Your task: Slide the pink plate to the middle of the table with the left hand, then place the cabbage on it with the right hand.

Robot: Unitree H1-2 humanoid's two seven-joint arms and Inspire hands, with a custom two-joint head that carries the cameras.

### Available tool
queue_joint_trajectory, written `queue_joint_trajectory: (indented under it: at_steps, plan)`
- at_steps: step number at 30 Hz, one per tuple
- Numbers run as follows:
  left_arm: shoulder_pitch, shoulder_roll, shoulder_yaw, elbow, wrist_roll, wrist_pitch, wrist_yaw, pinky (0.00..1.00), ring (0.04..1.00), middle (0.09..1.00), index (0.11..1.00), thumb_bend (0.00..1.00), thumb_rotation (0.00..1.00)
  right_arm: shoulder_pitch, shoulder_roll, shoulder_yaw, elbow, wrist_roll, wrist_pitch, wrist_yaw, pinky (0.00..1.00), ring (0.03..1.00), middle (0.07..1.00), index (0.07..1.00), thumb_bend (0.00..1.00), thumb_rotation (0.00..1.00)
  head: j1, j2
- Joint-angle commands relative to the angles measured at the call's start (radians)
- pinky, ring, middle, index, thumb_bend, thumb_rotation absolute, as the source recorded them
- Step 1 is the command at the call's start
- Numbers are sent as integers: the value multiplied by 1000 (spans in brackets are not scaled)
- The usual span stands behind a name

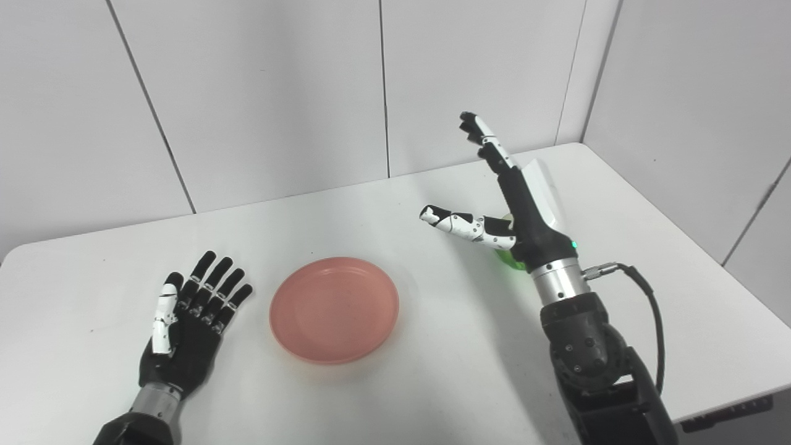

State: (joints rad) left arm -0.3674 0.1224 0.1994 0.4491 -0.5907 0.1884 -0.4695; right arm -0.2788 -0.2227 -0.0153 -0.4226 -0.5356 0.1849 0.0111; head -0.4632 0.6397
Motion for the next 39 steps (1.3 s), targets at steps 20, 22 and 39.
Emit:
queue_joint_trajectory:
  at_steps: [20,22,39]
  plan:
    - [54,41,15,171,30,-34,-26,858,876,892,885,536,789,17,-213,-184,18,-29,140,87,882,984,1000,1000,1000,565,-21,7]
    - [53,42,15,174,35,-39,-20,848,866,884,879,540,788,19,-224,-178,42,-33,155,98,870,986,1000,1000,1000,566,-22,9]
    - [84,54,23,68,19,13,21,824,843,863,856,526,779,-52,-266,-77,325,29,128,129,877,997,1000,1000,1000,593,-18,40]
